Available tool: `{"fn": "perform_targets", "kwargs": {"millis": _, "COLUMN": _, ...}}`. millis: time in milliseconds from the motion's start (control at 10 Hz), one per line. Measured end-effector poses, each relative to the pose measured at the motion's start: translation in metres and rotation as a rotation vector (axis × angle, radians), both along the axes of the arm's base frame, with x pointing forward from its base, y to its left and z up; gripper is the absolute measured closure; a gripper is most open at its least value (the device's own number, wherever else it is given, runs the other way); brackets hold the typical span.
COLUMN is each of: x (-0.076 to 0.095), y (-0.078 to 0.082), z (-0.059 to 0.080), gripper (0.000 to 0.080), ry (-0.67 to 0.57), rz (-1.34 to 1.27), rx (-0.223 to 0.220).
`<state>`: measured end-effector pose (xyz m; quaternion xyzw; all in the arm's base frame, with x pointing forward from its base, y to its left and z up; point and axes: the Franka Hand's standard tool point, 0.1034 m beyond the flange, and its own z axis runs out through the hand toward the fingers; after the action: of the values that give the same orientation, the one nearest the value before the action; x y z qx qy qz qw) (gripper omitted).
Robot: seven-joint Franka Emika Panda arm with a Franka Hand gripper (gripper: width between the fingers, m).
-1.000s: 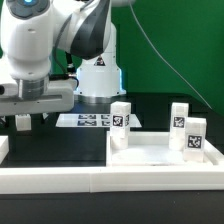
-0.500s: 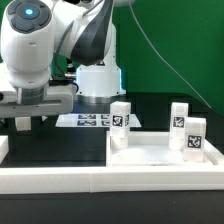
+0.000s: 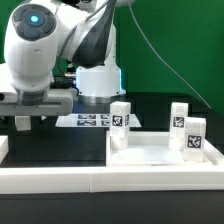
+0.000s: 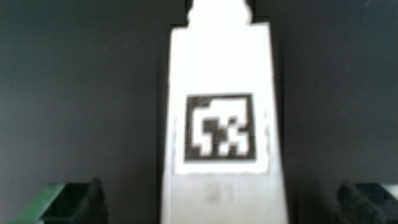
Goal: Assemble square table
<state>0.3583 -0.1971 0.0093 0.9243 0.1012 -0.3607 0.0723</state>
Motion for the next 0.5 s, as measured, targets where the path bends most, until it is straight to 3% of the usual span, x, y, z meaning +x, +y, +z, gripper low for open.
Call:
{"fn": "perform_targets", "kwargs": {"millis": 200, "x": -0.0072, "y": -0.0078, "z": -0.002, "gripper": 0.0151, "ry": 0.126, "rz": -0.025, "rx": -0.017}}
{"fn": "perform_targets", "kwargs": {"millis": 400, "x": -0.0093, "y": -0.0026, "z": -0.0048, "gripper": 0.0151, "ry": 0.258, "rz": -0.036, "rx": -0.034}}
{"fn": "perform_targets", "kwargs": {"millis": 500, "x": -0.0082, "y": -0.0026, "z": -0.0067, "gripper": 0.0151, "ry": 0.264, "rz": -0.033, "rx": -0.036}}
